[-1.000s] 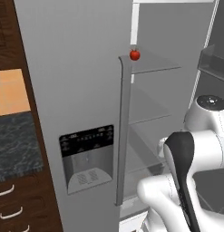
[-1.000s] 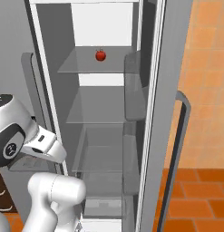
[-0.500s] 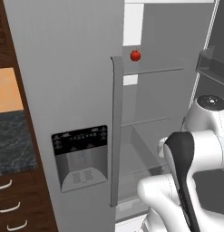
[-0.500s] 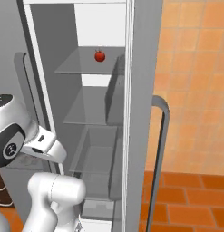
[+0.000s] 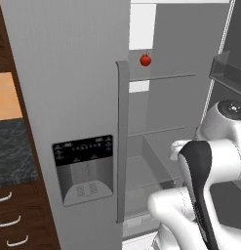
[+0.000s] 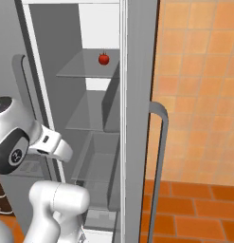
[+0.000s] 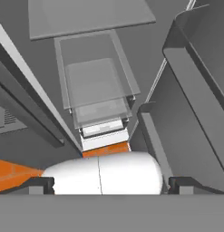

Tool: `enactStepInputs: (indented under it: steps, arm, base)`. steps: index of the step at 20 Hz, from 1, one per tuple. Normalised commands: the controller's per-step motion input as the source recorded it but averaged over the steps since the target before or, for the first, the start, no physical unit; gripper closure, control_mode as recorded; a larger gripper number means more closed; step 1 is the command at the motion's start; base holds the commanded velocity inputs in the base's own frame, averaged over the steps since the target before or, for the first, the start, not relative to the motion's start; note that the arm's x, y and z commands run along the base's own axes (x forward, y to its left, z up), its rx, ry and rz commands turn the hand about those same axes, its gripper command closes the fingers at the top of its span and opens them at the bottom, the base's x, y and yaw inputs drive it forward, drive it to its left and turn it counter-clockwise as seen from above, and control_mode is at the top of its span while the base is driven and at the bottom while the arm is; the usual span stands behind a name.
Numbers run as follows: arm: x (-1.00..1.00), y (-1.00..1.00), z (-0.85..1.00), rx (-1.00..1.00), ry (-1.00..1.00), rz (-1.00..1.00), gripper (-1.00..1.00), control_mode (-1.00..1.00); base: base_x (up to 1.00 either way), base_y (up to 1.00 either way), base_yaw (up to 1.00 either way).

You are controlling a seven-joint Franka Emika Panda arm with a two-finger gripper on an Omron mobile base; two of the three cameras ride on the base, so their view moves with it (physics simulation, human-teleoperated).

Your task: Place one tomato and one steak in each tupperware on the nearby counter, to pack two identical lunches.

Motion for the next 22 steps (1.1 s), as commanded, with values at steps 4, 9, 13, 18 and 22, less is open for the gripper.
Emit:
enactStepInputs:
  steps: [4, 9, 13, 18, 22]
  arm:
    - [0.6, 0.0, 0.59, 0.0, -0.42, 0.1, -1.0, -1.0]
    - [0.69, 0.0, 0.8, 0.0, -0.25, 0.11, -1.0, -1.0]
    - [0.67, 0.0, 0.89, 0.02, -0.1, 0.05, -1.0, -1.0]
    - [0.79, 0.0, 0.64, 0.01, 0.0, 0.01, -1.0, -1.0]
    - [0.97, 0.0, 0.41, 0.0, 0.0, 0.0, -1.0, -1.0]
  base:
    - [0.0, 0.0, 0.0]
    - [0.0, 0.0, 0.0]
    - [0.0, 0.0, 0.0]
    - [0.0, 0.0, 0.0]
    - [0.0, 0.0, 0.0]
